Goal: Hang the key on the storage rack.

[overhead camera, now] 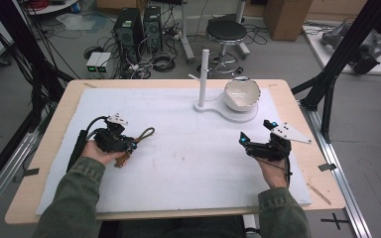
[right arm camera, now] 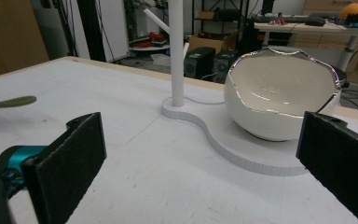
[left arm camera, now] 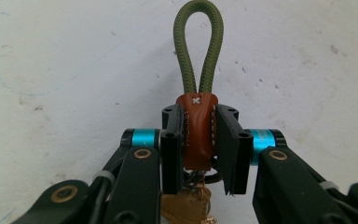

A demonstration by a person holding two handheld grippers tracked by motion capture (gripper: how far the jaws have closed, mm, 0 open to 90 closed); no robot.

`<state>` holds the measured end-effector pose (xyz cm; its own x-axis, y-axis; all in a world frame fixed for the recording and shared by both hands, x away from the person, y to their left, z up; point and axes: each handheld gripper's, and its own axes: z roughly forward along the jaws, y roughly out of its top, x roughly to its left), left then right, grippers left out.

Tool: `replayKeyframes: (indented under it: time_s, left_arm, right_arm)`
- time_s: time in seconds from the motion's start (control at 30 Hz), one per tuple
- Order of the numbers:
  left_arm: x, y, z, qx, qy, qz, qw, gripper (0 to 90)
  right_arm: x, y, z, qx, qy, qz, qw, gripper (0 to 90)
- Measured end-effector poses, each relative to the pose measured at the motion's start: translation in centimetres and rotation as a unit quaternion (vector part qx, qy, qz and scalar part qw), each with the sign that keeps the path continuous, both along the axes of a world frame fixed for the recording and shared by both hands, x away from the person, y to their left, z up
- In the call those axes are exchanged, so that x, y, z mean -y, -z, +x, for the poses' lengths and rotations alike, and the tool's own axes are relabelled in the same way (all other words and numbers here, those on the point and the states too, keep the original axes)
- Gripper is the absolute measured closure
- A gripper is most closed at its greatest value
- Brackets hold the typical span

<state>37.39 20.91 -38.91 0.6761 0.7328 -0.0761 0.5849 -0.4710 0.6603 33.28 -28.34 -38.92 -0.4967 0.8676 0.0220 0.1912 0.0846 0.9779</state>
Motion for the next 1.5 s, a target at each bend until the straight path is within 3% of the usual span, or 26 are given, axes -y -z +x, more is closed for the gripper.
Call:
replayKeyframes:
  time_s: [0.23, 0.37, 0.67, 0.87, 1.03, 1.47, 1.5]
  left_arm:
    - [-1.6, -1.0, 0.0, 0.001, -0.029, -0.053, 0.9982, 73.1]
    - [-1.8, -2.0, -0.1, 0.012, -0.038, -0.049, 0.998, 73.1]
    - [-1.1, -4.9, 0.1, 0.034, -0.034, -0.071, 0.9963, 73.1]
    - [-1.1, -6.2, 0.8, 0.037, -0.04, -0.072, 0.9959, 73.0]
    - [-1.0, -7.2, 1.5, 0.041, -0.046, -0.085, 0.9945, 73.0]
    - [0.0, -10.0, 3.9, 0.048, -0.039, -0.081, 0.9948, 73.0]
    - [0.1, -10.1, 4.1, 0.048, -0.038, -0.09, 0.9941, 73.0]
  right_arm:
    - [0.1, 0.0, 0.0, 0.002, 0.003, 0.002, 1.0, 0.5]
    - [0.1, 0.0, 0.0, 0.002, 0.005, 0.001, 1.0, 0.5]
    - [0.2, 0.0, -0.1, 0.002, 0.006, 0.003, 1.0, 0.5]
    - [0.3, 0.1, -0.2, 0.002, 0.009, 0.003, 1.0, 0.4]
    - [0.4, 0.0, -0.3, 0.001, 0.013, 0.01, 0.9999, 0.4]
    - [0.7, 0.0, -0.4, 0.0, 0.014, 0.016, 0.9998, 0.5]
    - [0.7, 0.0, -0.4, -0.001, 0.015, 0.016, 0.9998, 0.5]
